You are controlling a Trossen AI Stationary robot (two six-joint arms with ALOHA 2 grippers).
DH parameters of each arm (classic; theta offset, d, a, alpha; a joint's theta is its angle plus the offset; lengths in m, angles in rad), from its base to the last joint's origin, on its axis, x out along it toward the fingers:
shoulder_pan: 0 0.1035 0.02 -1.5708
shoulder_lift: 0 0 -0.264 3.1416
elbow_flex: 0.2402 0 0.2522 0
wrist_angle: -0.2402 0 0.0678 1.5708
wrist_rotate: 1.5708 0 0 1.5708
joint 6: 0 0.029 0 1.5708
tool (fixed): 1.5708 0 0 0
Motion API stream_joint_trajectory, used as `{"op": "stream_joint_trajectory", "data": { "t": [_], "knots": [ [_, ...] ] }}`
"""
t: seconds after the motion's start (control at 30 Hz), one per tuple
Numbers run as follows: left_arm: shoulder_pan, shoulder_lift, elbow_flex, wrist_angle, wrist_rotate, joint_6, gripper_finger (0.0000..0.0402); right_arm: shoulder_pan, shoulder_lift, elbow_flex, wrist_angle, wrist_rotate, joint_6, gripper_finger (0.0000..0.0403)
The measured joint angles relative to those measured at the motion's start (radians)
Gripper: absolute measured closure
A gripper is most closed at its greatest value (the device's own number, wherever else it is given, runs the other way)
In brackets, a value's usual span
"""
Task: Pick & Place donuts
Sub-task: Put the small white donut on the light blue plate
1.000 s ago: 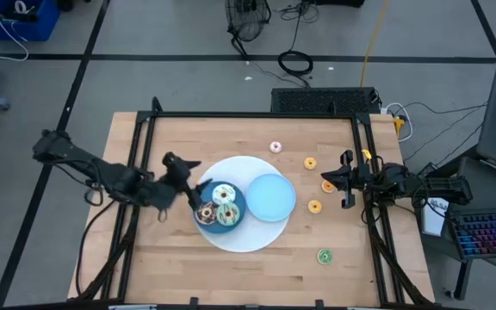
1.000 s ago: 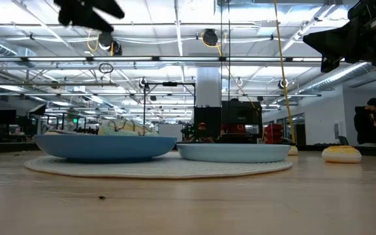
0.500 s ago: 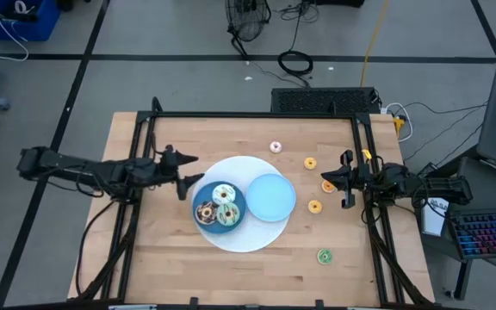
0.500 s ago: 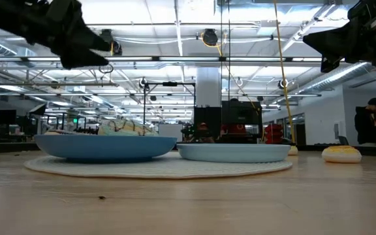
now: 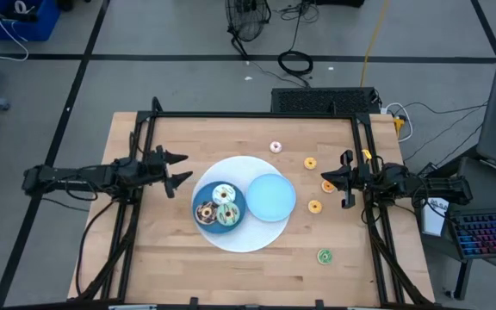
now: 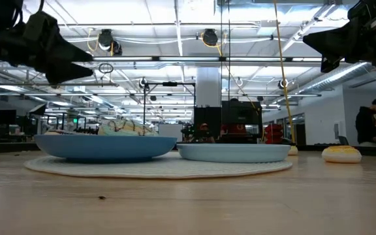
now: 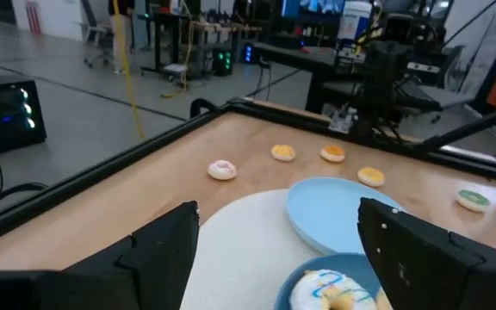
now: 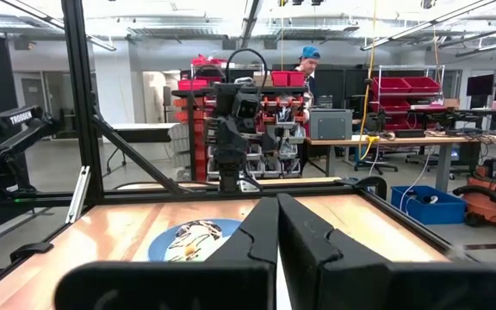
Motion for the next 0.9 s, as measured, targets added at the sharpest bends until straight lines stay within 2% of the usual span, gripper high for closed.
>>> {"op": "stream_joint_trajectory", "data": {
  "t": [0.27, 0.5, 0.9],
  "knots": [
    [0.088, -0.126, -0.084, -0.003, 0.115, 0.012, 0.0083, 0.000, 0.000, 0.000, 0.000, 0.000, 0.000, 0.0403],
    [0.134, -0.148, -0.103, -0.018, 0.193, 0.017, 0.0088, 0.000, 0.000, 0.000, 0.000, 0.000, 0.000, 0.0403],
    [0.136, -0.147, -0.102, -0.017, 0.199, 0.008, 0.0083, 0.000, 0.000, 0.000, 0.001, 0.000, 0.000, 0.0403]
  ]
}}
